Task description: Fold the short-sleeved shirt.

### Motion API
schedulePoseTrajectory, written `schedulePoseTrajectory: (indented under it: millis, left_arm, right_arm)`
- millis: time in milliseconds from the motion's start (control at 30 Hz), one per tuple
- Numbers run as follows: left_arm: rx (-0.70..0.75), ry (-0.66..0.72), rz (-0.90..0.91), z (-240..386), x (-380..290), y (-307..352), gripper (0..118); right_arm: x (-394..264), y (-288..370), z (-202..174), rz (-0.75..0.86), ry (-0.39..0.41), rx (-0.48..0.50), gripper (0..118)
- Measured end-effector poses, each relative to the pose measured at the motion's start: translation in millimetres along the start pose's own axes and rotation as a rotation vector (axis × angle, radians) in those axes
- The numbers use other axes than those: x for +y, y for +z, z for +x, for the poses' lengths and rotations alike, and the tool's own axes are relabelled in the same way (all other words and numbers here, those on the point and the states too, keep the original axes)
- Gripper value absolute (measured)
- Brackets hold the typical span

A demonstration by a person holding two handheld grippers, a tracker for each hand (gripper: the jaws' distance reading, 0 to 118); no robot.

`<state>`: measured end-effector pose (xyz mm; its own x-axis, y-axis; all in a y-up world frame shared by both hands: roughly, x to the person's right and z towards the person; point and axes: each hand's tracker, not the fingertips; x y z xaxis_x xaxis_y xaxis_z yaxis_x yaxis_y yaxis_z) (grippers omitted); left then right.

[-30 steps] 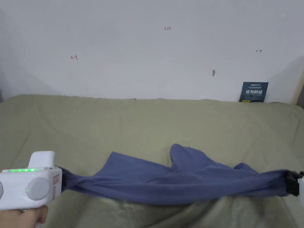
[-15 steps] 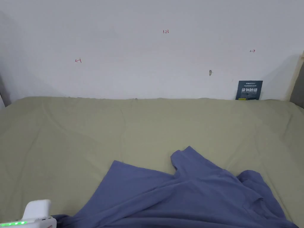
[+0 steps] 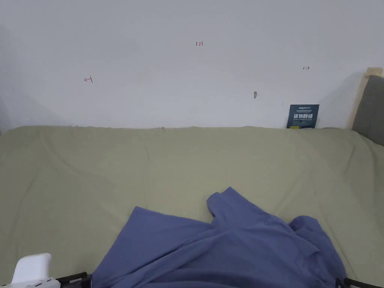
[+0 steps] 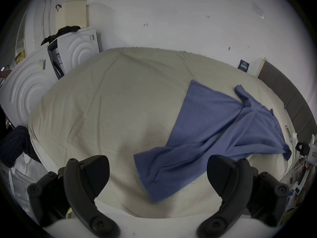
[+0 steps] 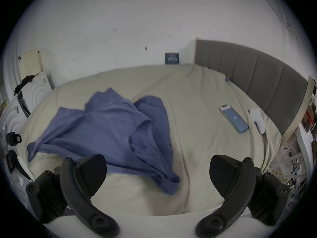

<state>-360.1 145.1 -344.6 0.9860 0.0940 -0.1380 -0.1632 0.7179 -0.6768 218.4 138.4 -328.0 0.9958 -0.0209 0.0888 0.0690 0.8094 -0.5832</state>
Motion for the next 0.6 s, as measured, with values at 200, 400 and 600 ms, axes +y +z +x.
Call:
schedulePoseTrajectory:
  millis: [200, 400, 600]
  left_arm:
    - [-0.070, -0.021, 0.167, 30.0, 0.5, 67.4, 91]
    - [-0.041, -0.027, 0.242, 29.7, -7.4, 88.7, 0]
    - [-0.001, -0.024, 0.284, 23.1, -23.3, 100.6, 0]
  right_arm:
    - [12.6, 68.0, -36.8, 0.170, -0.070, 0.079, 109]
    - [-0.4, 111.1, -59.5, 0.316, -0.020, 0.030, 1]
    - [-7.0, 116.0, -75.1, 0.350, 0.044, 0.014, 1]
